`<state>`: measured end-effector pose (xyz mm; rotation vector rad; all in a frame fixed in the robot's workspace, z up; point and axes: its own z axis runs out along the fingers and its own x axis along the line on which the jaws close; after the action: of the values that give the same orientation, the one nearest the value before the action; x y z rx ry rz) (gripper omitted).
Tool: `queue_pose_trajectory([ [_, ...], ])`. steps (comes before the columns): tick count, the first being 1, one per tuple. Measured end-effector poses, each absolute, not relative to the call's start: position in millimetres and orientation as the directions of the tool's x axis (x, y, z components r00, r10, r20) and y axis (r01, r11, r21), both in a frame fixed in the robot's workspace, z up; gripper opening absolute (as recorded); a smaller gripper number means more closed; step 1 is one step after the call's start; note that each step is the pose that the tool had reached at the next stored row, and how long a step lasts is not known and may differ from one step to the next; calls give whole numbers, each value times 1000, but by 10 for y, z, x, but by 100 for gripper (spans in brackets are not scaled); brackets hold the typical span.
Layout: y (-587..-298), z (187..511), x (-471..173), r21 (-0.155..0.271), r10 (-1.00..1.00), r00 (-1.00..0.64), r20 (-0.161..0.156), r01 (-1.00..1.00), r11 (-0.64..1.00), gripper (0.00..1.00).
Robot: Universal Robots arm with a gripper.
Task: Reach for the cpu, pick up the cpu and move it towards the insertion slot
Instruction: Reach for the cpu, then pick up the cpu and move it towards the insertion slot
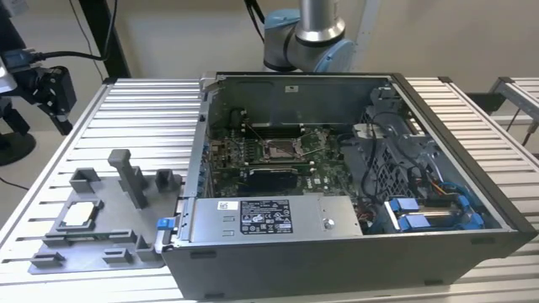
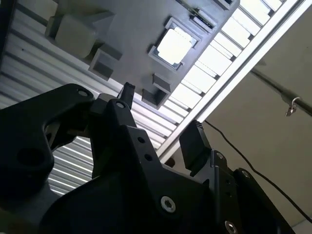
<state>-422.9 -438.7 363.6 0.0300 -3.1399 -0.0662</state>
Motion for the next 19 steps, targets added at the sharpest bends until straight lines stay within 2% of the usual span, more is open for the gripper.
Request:
queue_pose_trajectory([
  [5,-4387,3636,-4229,42,-19,-1000,0,-19,999,0],
  [6,-4387,3636,-4229,42,-19,-1000,0,-19,999,100],
  [19,-4387,3599,-4229,42,-19,-1000,0,-19,999,100],
])
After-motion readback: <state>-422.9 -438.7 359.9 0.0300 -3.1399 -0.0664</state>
